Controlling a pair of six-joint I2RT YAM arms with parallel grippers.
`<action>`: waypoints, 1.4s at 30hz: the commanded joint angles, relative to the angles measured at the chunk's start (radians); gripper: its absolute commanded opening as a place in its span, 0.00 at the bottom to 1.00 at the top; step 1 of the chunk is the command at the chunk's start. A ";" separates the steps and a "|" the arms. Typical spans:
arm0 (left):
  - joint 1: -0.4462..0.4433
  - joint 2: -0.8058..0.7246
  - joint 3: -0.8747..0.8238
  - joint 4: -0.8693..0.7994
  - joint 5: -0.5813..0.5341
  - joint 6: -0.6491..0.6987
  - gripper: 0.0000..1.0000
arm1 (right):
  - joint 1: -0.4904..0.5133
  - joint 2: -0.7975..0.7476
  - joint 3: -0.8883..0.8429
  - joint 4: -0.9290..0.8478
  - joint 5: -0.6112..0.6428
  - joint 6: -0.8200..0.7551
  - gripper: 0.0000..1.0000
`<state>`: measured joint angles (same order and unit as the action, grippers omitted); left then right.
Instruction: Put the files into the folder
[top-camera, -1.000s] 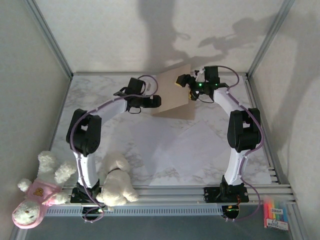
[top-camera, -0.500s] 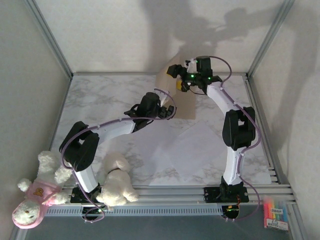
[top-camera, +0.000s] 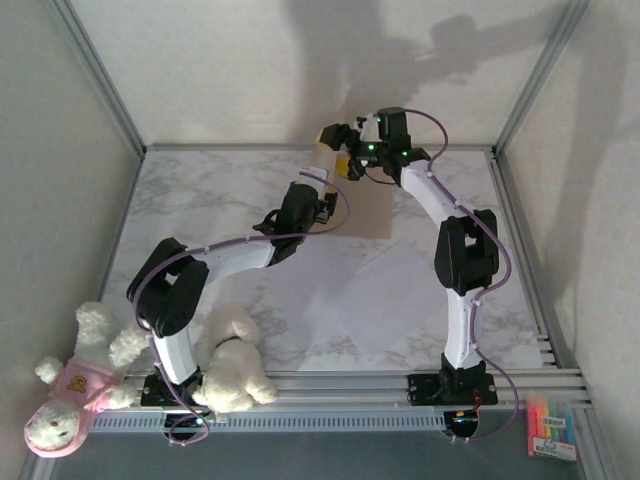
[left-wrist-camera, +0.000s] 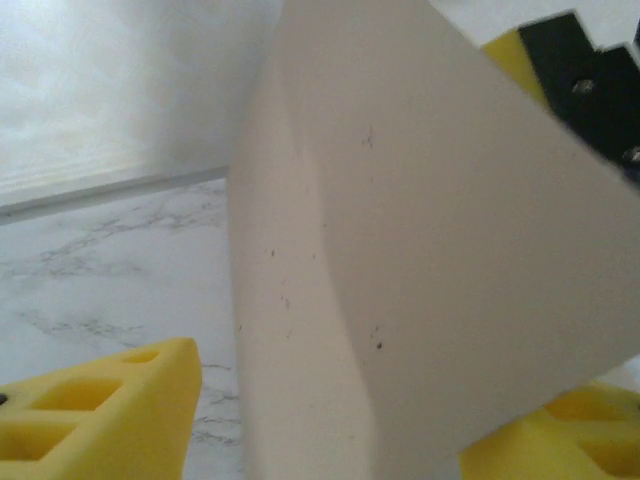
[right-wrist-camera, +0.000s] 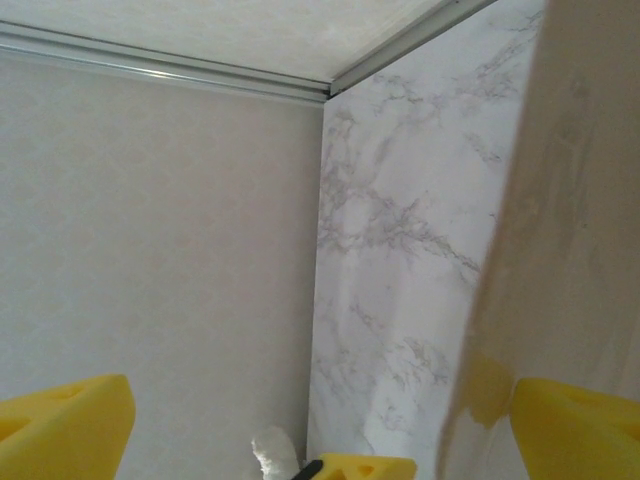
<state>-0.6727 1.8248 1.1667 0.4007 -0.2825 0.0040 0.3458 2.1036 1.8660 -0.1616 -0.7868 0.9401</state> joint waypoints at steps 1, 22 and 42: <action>-0.001 0.024 0.030 0.027 -0.056 0.028 0.57 | 0.008 0.016 0.050 -0.001 -0.018 0.011 0.97; 0.124 -0.076 0.029 -0.051 0.070 -0.329 0.10 | -0.067 -0.087 0.177 -0.332 0.026 -0.190 0.98; 0.254 -0.289 -0.232 -0.061 0.344 -0.682 0.05 | -0.166 -0.302 -0.212 -0.299 0.069 -0.264 0.99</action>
<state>-0.4324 1.5711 0.9859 0.3119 0.0097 -0.6186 0.1829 1.8523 1.6932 -0.4675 -0.7280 0.7086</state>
